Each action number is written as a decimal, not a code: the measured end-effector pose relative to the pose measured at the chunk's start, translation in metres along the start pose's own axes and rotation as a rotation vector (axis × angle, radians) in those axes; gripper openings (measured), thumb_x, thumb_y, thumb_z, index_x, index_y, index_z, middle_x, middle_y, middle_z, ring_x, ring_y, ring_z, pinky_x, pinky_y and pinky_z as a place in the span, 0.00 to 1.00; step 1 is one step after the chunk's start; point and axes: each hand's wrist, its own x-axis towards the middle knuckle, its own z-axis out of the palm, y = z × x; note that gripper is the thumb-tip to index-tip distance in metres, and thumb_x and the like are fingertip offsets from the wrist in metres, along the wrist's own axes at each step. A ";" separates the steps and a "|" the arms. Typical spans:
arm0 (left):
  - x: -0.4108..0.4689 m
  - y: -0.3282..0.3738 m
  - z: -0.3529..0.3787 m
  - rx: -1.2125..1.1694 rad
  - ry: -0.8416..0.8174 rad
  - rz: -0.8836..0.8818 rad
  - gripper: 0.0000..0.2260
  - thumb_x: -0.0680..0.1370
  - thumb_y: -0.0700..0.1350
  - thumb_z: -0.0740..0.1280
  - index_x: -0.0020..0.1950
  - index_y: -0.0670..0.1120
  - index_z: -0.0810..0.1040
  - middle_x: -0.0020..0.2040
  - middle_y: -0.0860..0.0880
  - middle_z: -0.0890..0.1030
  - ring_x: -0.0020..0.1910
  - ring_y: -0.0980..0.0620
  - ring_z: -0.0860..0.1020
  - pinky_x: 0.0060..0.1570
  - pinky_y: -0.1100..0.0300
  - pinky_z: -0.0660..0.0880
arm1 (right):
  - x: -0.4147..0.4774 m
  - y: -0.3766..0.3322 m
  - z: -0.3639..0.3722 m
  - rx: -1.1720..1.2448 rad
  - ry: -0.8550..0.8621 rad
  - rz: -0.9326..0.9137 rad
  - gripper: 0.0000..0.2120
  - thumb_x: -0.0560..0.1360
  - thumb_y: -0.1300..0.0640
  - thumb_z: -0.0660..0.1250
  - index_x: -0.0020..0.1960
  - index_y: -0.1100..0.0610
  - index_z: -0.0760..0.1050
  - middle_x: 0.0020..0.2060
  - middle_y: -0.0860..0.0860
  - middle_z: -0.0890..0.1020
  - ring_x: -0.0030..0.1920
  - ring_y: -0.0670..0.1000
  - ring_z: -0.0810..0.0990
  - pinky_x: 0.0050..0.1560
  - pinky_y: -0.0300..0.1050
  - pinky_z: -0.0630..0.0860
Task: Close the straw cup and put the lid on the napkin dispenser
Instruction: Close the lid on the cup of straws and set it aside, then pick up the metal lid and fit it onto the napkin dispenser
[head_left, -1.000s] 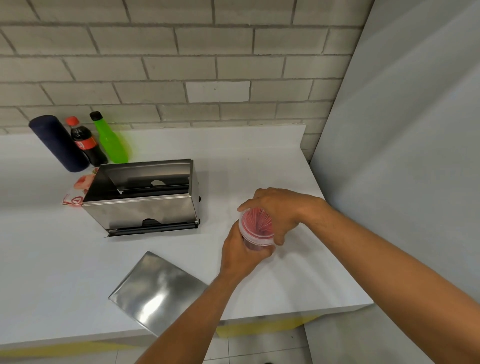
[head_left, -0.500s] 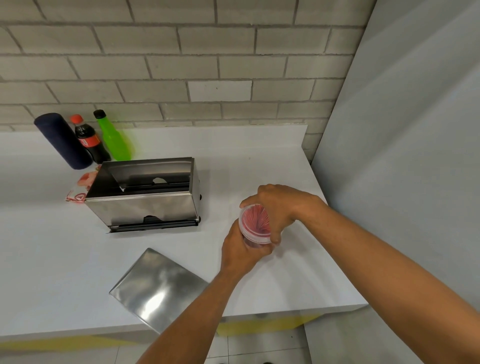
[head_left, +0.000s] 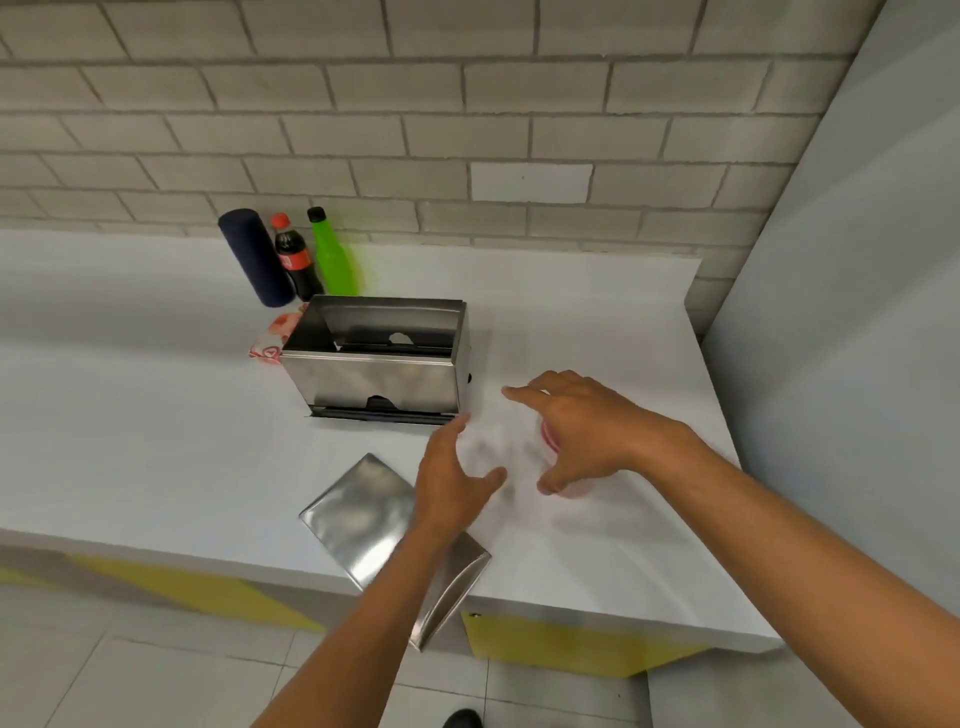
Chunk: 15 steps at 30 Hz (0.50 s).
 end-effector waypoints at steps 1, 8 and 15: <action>-0.002 -0.005 -0.013 0.017 0.041 -0.032 0.38 0.69 0.49 0.82 0.76 0.52 0.70 0.73 0.51 0.74 0.69 0.49 0.74 0.68 0.50 0.74 | 0.000 -0.008 0.002 0.008 0.014 -0.036 0.57 0.64 0.37 0.79 0.84 0.43 0.51 0.81 0.51 0.61 0.79 0.55 0.60 0.74 0.49 0.63; -0.036 -0.047 -0.088 0.187 0.239 -0.202 0.26 0.72 0.46 0.78 0.68 0.54 0.77 0.68 0.49 0.76 0.60 0.50 0.79 0.55 0.62 0.69 | 0.003 -0.052 0.042 0.117 -0.032 -0.121 0.42 0.72 0.38 0.73 0.81 0.46 0.61 0.74 0.51 0.71 0.73 0.54 0.69 0.65 0.49 0.71; -0.057 -0.082 -0.130 0.378 0.139 -0.228 0.35 0.71 0.58 0.78 0.75 0.47 0.74 0.74 0.46 0.73 0.68 0.43 0.75 0.67 0.45 0.73 | -0.010 -0.075 0.090 0.425 -0.054 0.071 0.28 0.70 0.36 0.74 0.66 0.47 0.78 0.56 0.45 0.82 0.54 0.47 0.78 0.51 0.44 0.74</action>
